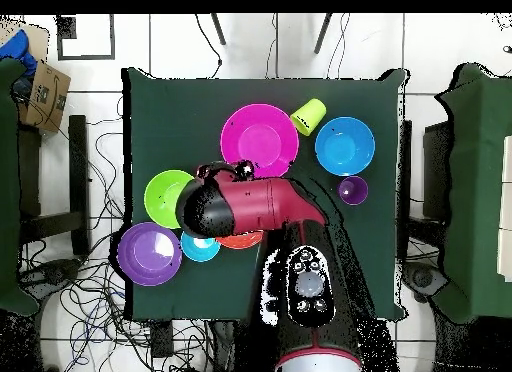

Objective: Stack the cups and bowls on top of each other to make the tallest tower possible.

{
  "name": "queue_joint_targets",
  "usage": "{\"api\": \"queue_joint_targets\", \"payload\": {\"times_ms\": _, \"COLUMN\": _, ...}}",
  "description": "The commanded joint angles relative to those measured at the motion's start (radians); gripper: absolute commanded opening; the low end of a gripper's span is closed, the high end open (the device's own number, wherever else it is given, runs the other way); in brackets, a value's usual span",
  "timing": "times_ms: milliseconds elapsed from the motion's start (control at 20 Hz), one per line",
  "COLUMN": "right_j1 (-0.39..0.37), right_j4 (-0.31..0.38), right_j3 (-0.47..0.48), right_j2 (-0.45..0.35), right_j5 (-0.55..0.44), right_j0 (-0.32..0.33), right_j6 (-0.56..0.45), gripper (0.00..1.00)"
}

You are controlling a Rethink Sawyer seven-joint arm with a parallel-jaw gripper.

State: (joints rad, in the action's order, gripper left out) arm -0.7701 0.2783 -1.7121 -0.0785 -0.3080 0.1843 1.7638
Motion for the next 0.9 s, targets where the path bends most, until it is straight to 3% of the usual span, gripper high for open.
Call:
{"api": "queue_joint_targets", "payload": {"times_ms": 50, "right_j1": 0.107, "right_j4": 0.007, "right_j3": -0.054, "right_j2": -0.002, "right_j5": -0.004, "right_j0": 0.003, "right_j6": 0.126, "gripper": 1.0}}
{"api": "queue_joint_targets", "payload": {"times_ms": 600, "right_j1": 0.231, "right_j4": 0.019, "right_j3": -0.039, "right_j2": 0.028, "right_j5": 0.132, "right_j0": -0.011, "right_j6": 0.156, "gripper": 1.0}}
{"api": "queue_joint_targets", "payload": {"times_ms": 900, "right_j1": 0.257, "right_j4": 0.002, "right_j3": -0.08, "right_j2": 0.036, "right_j5": 0.204, "right_j0": -0.026, "right_j6": 0.182, "gripper": 1.0}}
